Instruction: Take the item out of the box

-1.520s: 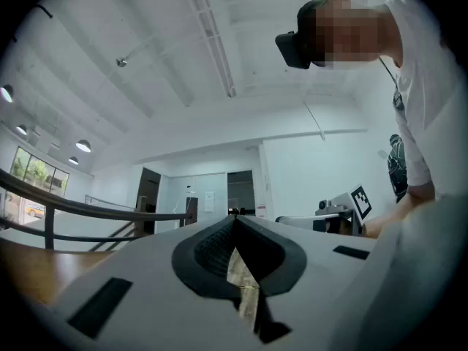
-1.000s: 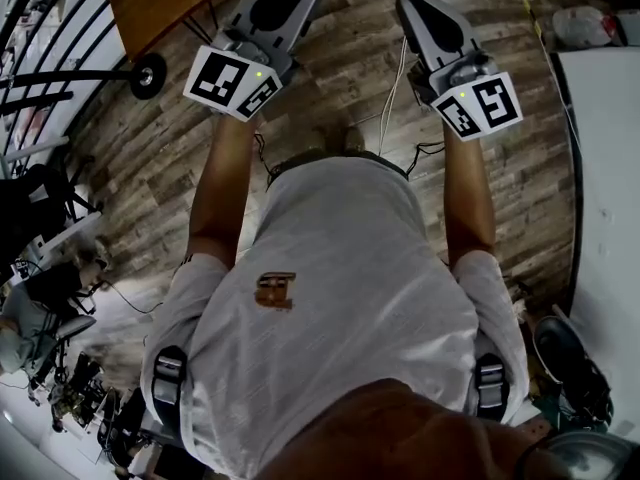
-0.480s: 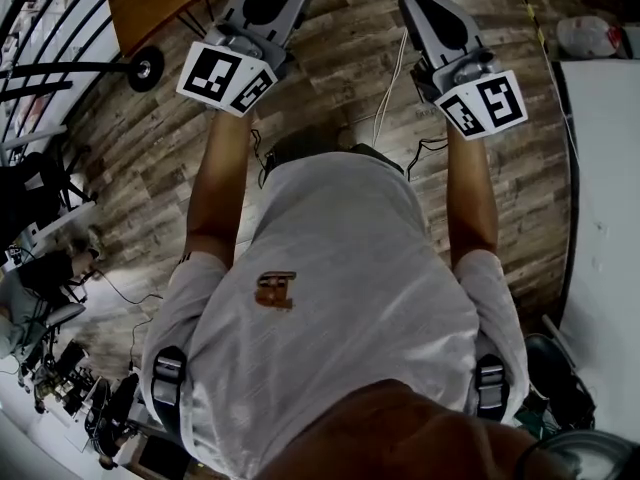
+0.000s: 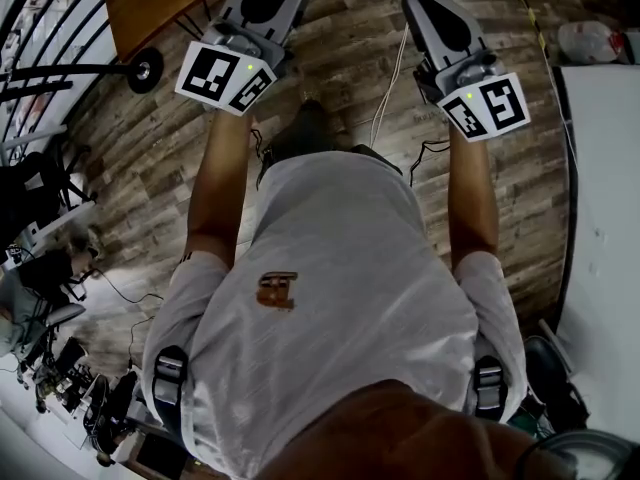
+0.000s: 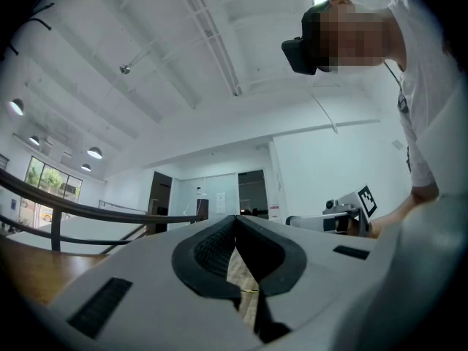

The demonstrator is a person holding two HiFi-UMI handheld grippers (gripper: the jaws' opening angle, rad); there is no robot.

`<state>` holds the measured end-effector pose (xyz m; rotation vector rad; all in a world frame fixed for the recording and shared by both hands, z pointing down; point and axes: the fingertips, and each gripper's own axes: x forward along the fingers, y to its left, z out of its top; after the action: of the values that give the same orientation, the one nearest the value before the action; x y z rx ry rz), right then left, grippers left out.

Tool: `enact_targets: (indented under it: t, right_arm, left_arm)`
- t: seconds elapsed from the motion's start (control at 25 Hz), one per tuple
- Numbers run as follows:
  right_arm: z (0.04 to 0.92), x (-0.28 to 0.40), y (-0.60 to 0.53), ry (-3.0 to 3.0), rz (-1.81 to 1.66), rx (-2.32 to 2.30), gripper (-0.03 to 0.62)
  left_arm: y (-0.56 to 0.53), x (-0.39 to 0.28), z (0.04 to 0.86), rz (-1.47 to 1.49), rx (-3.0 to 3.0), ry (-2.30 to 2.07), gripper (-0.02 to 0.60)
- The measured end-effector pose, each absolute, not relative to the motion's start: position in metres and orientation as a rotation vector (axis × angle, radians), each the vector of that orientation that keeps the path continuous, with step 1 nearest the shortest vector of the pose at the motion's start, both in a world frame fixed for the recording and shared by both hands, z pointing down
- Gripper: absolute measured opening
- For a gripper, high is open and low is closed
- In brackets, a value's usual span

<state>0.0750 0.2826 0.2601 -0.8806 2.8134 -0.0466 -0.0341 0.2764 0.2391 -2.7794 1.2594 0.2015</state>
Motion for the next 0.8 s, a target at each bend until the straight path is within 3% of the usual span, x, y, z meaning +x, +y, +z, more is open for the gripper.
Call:
enact_targets:
  t: [0.44,0.8]
  right_arm:
    - [0.266,0.057,0.208,2.824,-0.035,-0.905,0.032]
    - [0.266,0.003,0.113,2.831,-0.026,-0.967,0.032]
  left_arm:
    - [0.200,-0.052,0.243,0.214,-2.778,1.242,0.020]
    - [0.103,-0.099,0.245,0.199,-2.781,1.169,0.019]
